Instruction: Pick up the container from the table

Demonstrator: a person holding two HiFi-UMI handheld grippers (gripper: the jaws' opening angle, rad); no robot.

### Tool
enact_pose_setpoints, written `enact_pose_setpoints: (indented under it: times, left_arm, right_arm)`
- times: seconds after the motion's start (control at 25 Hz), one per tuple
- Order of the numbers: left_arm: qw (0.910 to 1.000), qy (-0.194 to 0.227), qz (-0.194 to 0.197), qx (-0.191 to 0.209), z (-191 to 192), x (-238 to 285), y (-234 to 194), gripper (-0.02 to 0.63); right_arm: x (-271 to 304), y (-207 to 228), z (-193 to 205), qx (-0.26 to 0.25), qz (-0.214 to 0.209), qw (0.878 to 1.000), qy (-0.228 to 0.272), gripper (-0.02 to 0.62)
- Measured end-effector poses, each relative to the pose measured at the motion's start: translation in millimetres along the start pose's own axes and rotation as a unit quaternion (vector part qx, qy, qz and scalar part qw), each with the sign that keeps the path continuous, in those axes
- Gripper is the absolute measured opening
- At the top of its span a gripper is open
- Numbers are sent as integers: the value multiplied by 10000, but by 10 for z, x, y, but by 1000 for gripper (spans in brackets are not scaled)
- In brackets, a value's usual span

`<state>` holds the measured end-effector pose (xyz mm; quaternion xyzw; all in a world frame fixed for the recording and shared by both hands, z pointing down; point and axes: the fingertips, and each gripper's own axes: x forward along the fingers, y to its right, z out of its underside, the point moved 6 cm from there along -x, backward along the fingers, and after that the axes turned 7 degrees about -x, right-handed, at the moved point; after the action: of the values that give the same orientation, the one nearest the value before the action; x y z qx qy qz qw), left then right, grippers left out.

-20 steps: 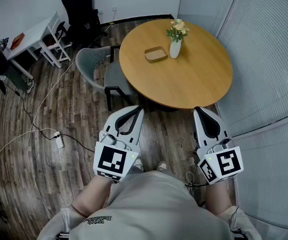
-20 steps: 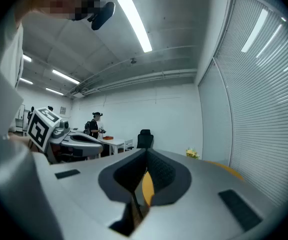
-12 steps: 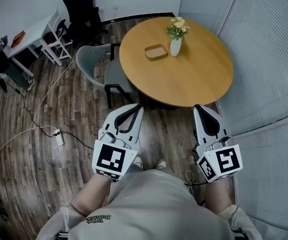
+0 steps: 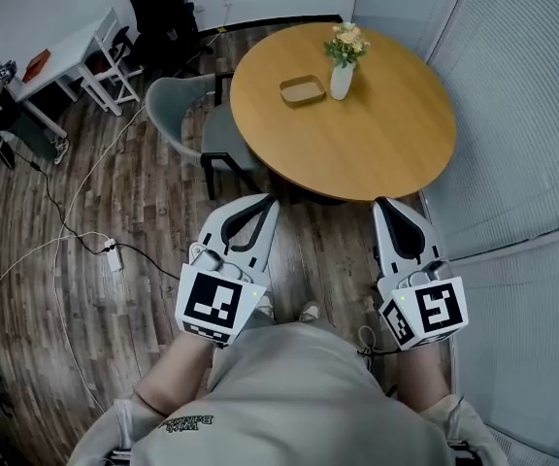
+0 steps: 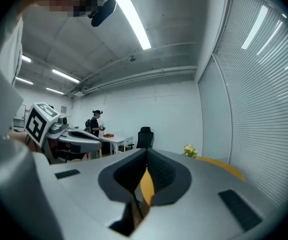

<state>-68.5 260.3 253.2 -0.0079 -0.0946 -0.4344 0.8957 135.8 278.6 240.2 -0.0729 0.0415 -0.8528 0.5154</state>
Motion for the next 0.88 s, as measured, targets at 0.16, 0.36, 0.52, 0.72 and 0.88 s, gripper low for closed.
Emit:
enact_pose_setpoints:
  times: [0.16,0.36,0.52,0.72,0.88]
  left_arm:
    - [10000,-48,-63,-10,13,53,75,20]
    - [9999,-91,-140,-24,15,161,198,20]
    - [9998,-93,-163,-120,32,222,294,20]
    - [9998,-115,-170,-72,19,295,402,20]
    - [9997,-109,-207,-48,-1,329,485,20]
  right_arm:
    - [-24,83,46,14,-72,10000,-5,31]
    - [-55,248,111,52,-144,9999,7,31]
    - [-78,337,151,61,-200,9998,43,31]
    - [-118,449,191,81,-211,9997,78,31]
    - [-172,518,251,119,-241,9996,64,31]
